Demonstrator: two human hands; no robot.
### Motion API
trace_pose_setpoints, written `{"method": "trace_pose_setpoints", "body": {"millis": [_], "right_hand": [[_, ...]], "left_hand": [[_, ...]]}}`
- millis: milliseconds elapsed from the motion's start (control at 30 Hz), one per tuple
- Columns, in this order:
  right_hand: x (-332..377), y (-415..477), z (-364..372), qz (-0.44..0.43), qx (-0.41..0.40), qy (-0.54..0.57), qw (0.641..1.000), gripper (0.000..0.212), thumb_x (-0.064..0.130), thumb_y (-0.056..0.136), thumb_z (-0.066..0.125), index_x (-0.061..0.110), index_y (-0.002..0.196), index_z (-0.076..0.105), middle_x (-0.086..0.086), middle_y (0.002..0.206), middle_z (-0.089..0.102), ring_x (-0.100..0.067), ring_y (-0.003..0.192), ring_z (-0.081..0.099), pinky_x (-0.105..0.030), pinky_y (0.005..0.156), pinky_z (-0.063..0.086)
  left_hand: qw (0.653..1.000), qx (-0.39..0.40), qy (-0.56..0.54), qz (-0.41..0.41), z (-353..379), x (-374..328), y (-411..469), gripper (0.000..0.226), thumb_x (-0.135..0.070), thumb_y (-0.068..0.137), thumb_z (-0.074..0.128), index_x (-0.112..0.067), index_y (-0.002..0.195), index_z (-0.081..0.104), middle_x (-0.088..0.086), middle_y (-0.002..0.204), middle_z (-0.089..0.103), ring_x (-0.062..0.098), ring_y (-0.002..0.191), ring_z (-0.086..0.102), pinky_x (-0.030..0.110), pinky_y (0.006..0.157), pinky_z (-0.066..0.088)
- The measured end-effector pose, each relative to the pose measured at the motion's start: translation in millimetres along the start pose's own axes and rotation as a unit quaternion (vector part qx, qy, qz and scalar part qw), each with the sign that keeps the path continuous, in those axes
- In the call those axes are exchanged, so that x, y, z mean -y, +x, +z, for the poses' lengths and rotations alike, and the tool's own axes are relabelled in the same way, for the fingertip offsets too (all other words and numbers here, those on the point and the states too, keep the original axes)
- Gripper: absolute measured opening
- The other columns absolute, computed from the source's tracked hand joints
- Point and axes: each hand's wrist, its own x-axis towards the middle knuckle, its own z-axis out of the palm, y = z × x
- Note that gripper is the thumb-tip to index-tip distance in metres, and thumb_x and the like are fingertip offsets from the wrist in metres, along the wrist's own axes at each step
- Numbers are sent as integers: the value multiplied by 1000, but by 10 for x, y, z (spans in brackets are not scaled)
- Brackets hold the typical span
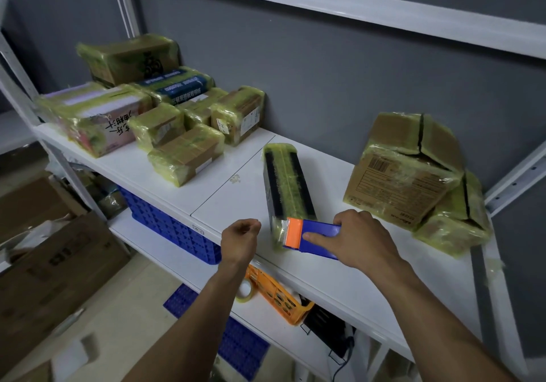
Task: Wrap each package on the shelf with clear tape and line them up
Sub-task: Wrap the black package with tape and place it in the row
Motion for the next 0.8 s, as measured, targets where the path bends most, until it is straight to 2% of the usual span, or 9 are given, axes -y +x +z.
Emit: {"method": "trace_pose_setpoints", "body": {"millis": [100,167,233,333,467,567,667,733,800], "right_hand": [[9,56,7,16,6,3,1000,63,84,72,67,26,90,52,13,78,54,-11,77,62,-23,55,43],[5,90,11,24,9,3,1000,64,85,71,68,25,91,52,12,78,54,-12,79,63,-24,56,44],[-14,121,16,27,8,6,1000,65,85,69,68,24,88,52,10,81,57,-12,79,64,-26,58,46],[-27,145,23,30,8,13,999,65,86,68,68,25,87,53,7,84,61,-12,79,64,-26,58,46],[-36,180,24,35,14,12,999,63,85,69,69,27,84,51,9,80,59,-11,77,64,-24,55,43],[-50,203,23,37,13,15,999,63,85,69,69,26,81,52,11,77,59,-7,72,62,-23,52,41],[-59,225,43,39,15,17,999,62,85,69,70,26,81,53,10,76,59,-8,71,62,-23,52,40],[-72,234,50,41,12,12,999,63,85,69,69,26,79,52,9,74,58,-8,69,60,-24,51,38],[-98,245,38,41,2,7,999,64,86,68,69,25,75,52,8,71,58,-8,66,59,-25,50,36]], "left_hand": [[1000,10,23,-2,85,56,72,9,-25,92,74,-32,86,73,-16,93,72,5,95,67,22,82,51],[999,21,27,-5,122,81,113,6,-25,91,75,-26,97,78,-14,97,73,7,99,67,28,91,52],[999,34,42,2,159,72,146,18,-27,91,75,-21,107,79,-9,105,75,9,103,66,29,95,52],[995,38,89,29,215,48,189,23,-31,93,73,-22,113,78,-8,114,75,10,105,67,16,81,48],[991,48,121,21,256,17,236,55,-39,92,74,-15,139,61,-5,132,67,16,119,63,27,95,47],[991,30,109,66,262,19,217,42,-30,90,77,-16,128,68,-3,120,73,11,106,68,26,91,54],[993,36,54,95,294,95,104,18,-19,95,71,-28,110,74,-16,106,74,-1,95,69,10,77,52],[990,78,44,113,322,173,19,23,-13,100,62,-23,117,75,-20,109,73,2,104,68,15,85,54],[984,115,62,124,327,188,-16,29,-11,102,58,-14,130,68,-10,122,71,8,115,65,30,100,54]]}}
